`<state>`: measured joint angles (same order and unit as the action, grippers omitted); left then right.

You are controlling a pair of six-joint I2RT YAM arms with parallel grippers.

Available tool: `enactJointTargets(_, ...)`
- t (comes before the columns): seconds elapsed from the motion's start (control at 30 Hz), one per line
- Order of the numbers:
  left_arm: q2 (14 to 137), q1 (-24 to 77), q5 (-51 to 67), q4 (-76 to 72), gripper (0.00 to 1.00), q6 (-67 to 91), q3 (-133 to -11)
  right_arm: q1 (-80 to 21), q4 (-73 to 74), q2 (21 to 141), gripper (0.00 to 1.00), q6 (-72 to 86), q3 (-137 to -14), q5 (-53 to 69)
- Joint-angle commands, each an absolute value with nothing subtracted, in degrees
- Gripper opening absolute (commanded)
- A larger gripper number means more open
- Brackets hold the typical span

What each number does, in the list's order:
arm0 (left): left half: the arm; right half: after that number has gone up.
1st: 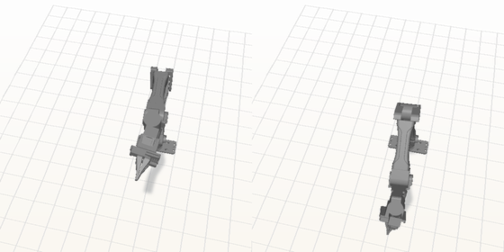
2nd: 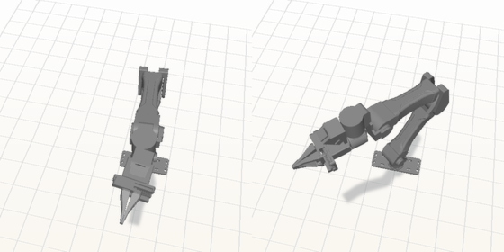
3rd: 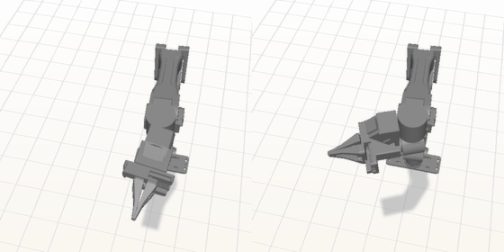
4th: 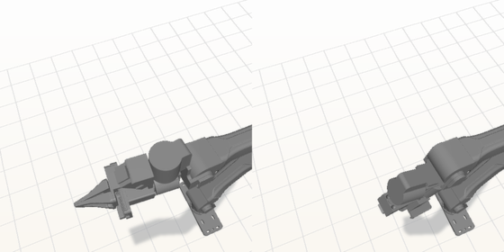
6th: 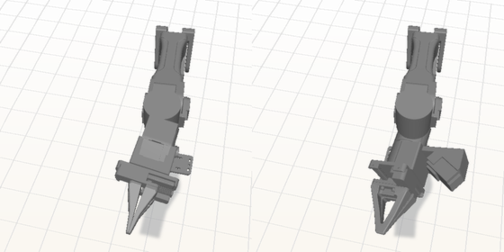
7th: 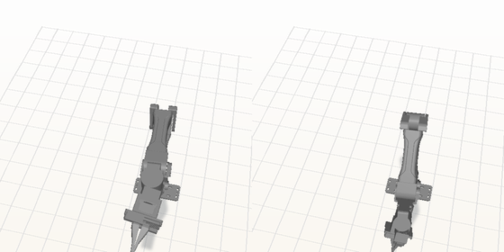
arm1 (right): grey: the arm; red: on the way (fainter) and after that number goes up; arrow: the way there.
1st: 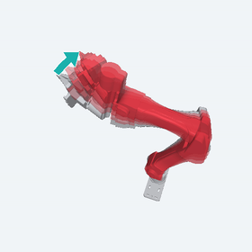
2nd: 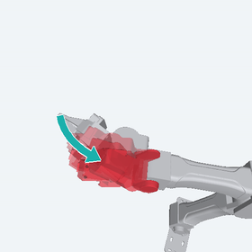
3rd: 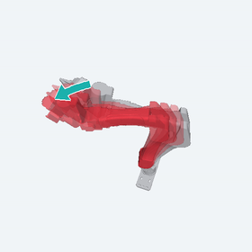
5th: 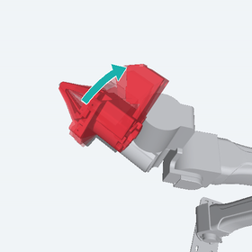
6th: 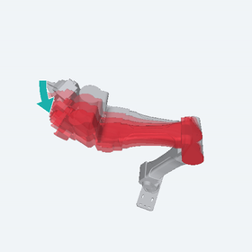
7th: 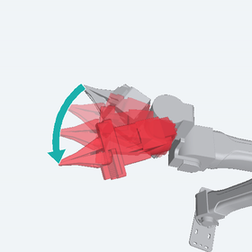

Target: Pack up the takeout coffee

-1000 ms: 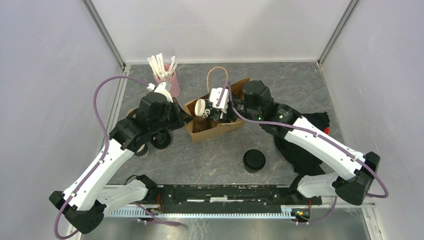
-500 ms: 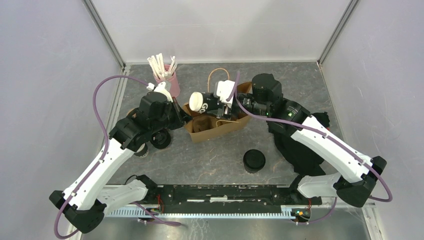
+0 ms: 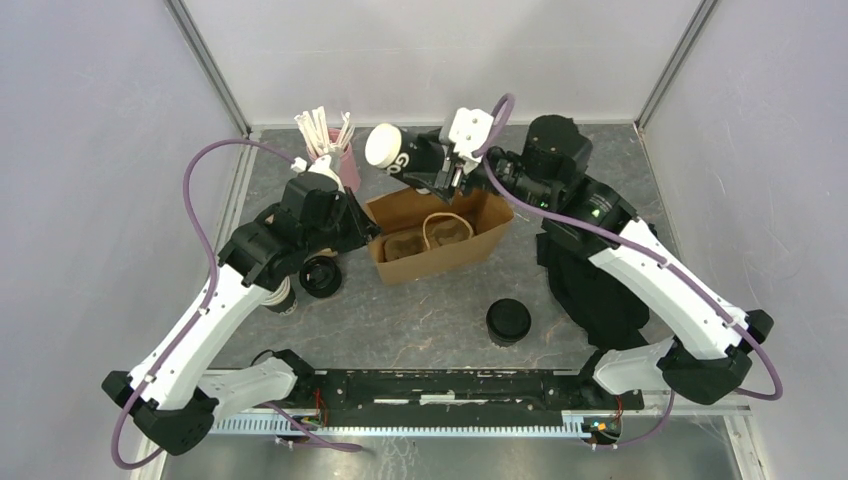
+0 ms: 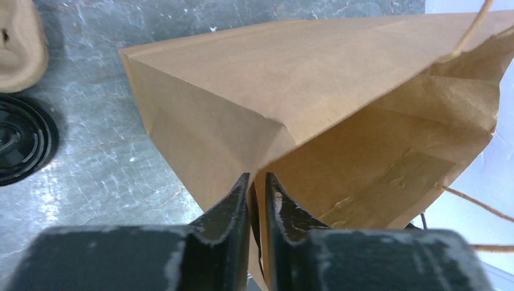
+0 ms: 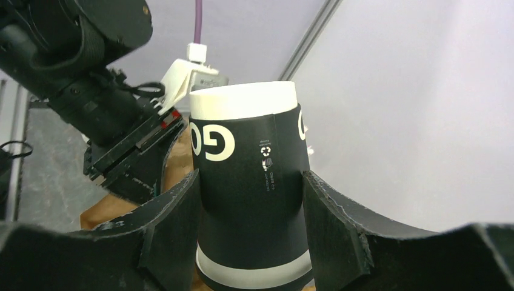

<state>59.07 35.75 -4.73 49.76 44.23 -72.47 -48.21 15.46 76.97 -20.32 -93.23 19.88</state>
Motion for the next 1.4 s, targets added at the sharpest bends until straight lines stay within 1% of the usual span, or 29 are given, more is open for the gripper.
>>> enactJointTargets(0.0,60.67,35.77,-8.06,52.05,0.25,43.62,-78.61,-47.98,16.01,77.13,0.48,-22.36,-98.86,15.26)
enactJointTargets(0.07,61.18,35.77,-7.86,52.35,0.33,42.72,-81.05,-47.94,16.79,77.55,0.48,-23.64,-100.06,14.46)
enactJointTargets(0.17,60.65,35.77,-7.74,52.16,0.55,40.58,-84.54,-48.01,17.48,77.9,0.49,-25.06,-101.08,13.28)
enactJointTargets(0.23,59.82,35.77,-8.2,51.83,0.65,38.87,-86.08,-47.99,17.3,77.78,0.49,-25.85,-100.99,12.62)
enactJointTargets(0.3,59.01,35.77,-8.59,51.33,0.74,37.47,-87.71,-47.99,17.23,77.87,0.5,-26.55,-101.07,12.01)
enactJointTargets(0.4,57.92,35.77,-7.55,49.53,0.82,35.35,-89.86,-47.99,17.66,78.05,0.51,-27.71,-101.12,11.25)
enactJointTargets(0.5,57.21,35.77,-5.79,46.44,0.84,34.46,-91.72,-47.99,18.31,78.22,0.51,-28.51,-101.34,11.17)
enactJointTargets(0.6,56.54,35.77,-3.28,41.27,0.92,36.24,-92.65,-47.99,18.96,77.91,0.52,-29.43,-101.22,12.89)
enactJointTargets(0.67,56.34,35.77,-1.56,36.93,0.96,39.22,-92.81,-48.05,19.49,77.63,0.52,-29.74,-100.89,14.19)
enactJointTargets(0.77,57.74,35.78,-3.43,35.39,0.99,46.03,-94.59,-47.99,19.88,77.02,0.51,-29.73,-100.12,16.08)
enactJointTargets(0.9,60.86,35.77,-5.27,37.58,1.0,49.47,-98.53,-48.01,19.44,76.16,0.51,-28.73,-98.77,17.02)
enactJointTargets(1.13,62.57,35.77,-3.93,35.23,1.0,51.32,-98.0,-48.1,18.52,75.77,0.51,-27.67,-97.71,19.39)
enactJointTargets(1.37,63.76,35.77,-0.67,35.34,1.0,49.99,-97.85,-48.08,19.25,75.66,0.51,-28.42,-96.59,19.15)
